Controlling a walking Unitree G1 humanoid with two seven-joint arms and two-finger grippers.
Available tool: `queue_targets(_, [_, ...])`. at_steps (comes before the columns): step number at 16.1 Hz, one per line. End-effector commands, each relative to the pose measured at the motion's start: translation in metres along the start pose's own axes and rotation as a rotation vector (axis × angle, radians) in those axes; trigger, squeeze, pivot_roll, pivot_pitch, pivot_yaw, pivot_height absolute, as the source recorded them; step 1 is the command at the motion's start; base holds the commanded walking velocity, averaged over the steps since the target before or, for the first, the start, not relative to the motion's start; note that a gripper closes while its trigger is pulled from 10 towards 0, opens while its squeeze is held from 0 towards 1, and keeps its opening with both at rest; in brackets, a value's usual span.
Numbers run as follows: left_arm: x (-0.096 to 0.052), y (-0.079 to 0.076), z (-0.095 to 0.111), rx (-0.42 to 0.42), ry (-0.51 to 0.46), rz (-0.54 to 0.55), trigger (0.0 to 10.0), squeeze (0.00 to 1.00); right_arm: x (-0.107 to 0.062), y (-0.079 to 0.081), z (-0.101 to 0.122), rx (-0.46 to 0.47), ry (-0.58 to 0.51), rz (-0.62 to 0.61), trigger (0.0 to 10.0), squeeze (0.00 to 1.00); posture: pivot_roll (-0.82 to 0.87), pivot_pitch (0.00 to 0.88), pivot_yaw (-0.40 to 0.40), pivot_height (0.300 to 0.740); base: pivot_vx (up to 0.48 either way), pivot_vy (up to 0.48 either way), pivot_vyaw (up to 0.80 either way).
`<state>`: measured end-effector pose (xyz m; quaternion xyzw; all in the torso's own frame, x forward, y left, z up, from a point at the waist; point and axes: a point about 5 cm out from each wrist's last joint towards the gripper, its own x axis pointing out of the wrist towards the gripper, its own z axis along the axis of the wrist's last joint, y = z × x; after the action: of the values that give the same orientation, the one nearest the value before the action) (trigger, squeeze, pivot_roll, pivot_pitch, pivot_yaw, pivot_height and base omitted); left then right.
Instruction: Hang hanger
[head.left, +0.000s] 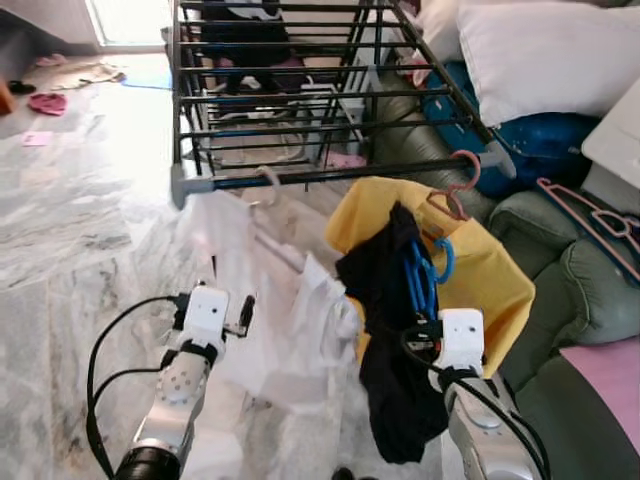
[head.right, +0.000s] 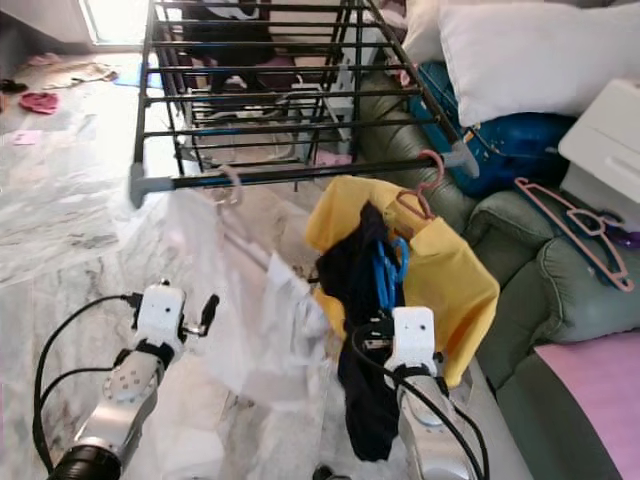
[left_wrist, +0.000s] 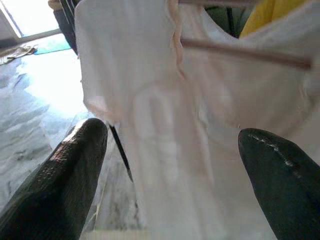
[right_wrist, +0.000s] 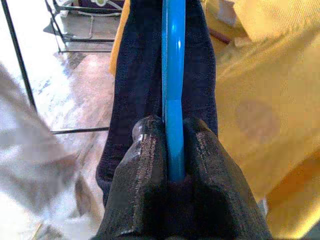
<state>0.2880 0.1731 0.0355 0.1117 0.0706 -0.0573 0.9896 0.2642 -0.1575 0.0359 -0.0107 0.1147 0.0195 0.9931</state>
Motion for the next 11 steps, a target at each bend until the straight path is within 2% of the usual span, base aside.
queue_targets(1, [-0.001, -0.006, -0.003, 0.004, 0.004, -0.014, 10.0, 0.0, 0.002, -0.005, 0.007, -0.005, -0.036, -0.014, 10.0, 0.0, -0.04, 0.009, -0.068, 0.74, -0.311, 0.0, 0.0])
queue_targets(6, [-0.009, -0.006, -0.013, 0.013, 0.035, -0.033, 10.0, 0.0, 0.001, 0.0, -0.004, 0.001, 0.007, -0.006, 10.0, 0.0, -0.03, 0.019, -0.067, 0.74, -0.309, 0.0, 0.0])
queue_targets(11, [-0.01, -0.004, -0.013, 0.014, 0.036, -0.027, 10.0, 0.0, 0.0, 0.002, -0.009, 0.022, 0.007, -0.023, 10.0, 0.0, -0.03, 0.036, -0.033, 0.74, -0.286, 0.0, 0.0])
